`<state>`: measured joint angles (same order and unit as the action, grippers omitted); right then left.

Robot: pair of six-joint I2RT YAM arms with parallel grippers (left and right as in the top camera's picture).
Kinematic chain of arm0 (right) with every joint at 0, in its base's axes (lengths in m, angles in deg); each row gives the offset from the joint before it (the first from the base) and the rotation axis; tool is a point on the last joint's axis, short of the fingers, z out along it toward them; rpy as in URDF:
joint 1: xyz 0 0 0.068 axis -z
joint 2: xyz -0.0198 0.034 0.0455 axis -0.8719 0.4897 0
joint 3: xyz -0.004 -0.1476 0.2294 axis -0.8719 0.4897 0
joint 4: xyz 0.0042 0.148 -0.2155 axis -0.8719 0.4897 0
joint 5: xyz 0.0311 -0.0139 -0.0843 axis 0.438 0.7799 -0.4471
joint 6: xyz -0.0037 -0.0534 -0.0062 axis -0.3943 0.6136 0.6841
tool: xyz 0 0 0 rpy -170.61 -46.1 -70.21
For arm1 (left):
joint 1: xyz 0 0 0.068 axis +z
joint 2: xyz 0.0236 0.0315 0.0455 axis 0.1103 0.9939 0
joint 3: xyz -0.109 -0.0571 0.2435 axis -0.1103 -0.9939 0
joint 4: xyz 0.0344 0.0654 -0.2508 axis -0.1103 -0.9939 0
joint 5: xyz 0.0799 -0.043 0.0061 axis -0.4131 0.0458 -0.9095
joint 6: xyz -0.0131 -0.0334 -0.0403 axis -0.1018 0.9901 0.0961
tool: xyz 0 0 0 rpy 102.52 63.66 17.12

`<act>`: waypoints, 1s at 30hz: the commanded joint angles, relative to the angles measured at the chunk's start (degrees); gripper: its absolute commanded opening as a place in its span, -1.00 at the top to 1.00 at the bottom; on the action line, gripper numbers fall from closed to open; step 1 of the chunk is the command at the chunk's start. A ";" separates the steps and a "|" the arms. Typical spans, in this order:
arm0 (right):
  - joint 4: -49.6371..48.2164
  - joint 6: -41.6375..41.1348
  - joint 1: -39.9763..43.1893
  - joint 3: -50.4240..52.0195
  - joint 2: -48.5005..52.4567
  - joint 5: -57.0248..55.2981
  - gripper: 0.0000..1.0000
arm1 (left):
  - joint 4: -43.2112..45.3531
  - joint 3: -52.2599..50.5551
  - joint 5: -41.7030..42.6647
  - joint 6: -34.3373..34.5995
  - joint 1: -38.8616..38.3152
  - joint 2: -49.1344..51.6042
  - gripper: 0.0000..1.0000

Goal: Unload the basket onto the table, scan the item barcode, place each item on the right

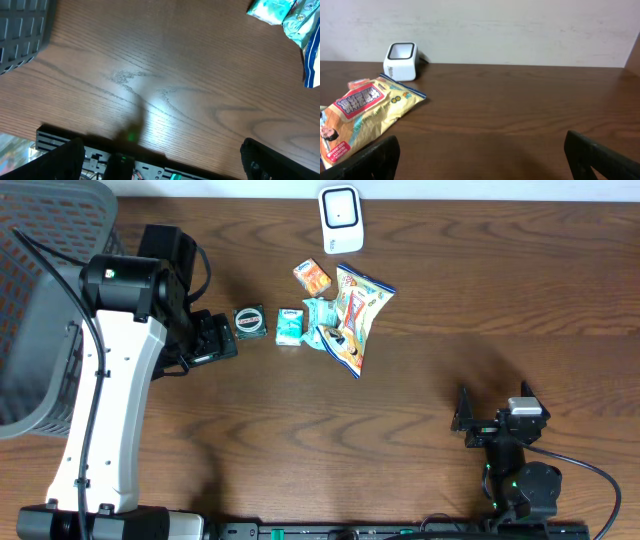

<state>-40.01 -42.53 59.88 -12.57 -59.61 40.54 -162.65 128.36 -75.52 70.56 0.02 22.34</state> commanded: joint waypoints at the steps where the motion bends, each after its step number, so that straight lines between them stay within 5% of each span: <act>1: 0.20 0.61 0.39 0.13 -0.24 -0.09 -0.98 | -0.15 -0.28 -0.72 0.33 0.13 0.24 -0.96; 7: -0.76 -2.91 0.33 0.13 -0.24 4.66 -0.98 | -0.15 -0.28 -0.72 0.33 0.13 0.24 -0.95; 12: -0.96 -27.61 0.33 0.13 -0.24 45.35 -0.99 | -0.15 -0.28 -0.72 0.33 0.13 0.24 -0.96; 14: -1.57 -31.47 0.33 0.13 -0.24 50.40 -0.99 | -0.15 -0.28 -0.72 0.33 0.13 0.24 -0.95; 18: -12.11 -41.92 0.33 0.13 -0.24 48.11 -0.99 | -0.15 -0.28 -0.72 0.33 0.13 0.24 -0.96; 24: -42.99 -50.88 0.35 -0.74 -0.22 33.77 -0.99 | -0.15 -0.28 -0.72 0.33 0.13 0.24 -0.95; 27: -43.25 -49.13 0.35 -5.14 0.50 27.89 -0.99 | -0.15 -0.28 -0.72 0.33 0.13 0.24 -0.96; 30: -37.20 -38.84 0.35 -13.03 4.44 28.28 -0.99 | -0.15 -0.28 -0.72 0.33 0.13 0.24 -0.95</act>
<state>-80.77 -88.52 60.06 -17.99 -58.60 73.32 -162.67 128.23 -75.52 70.58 0.02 22.34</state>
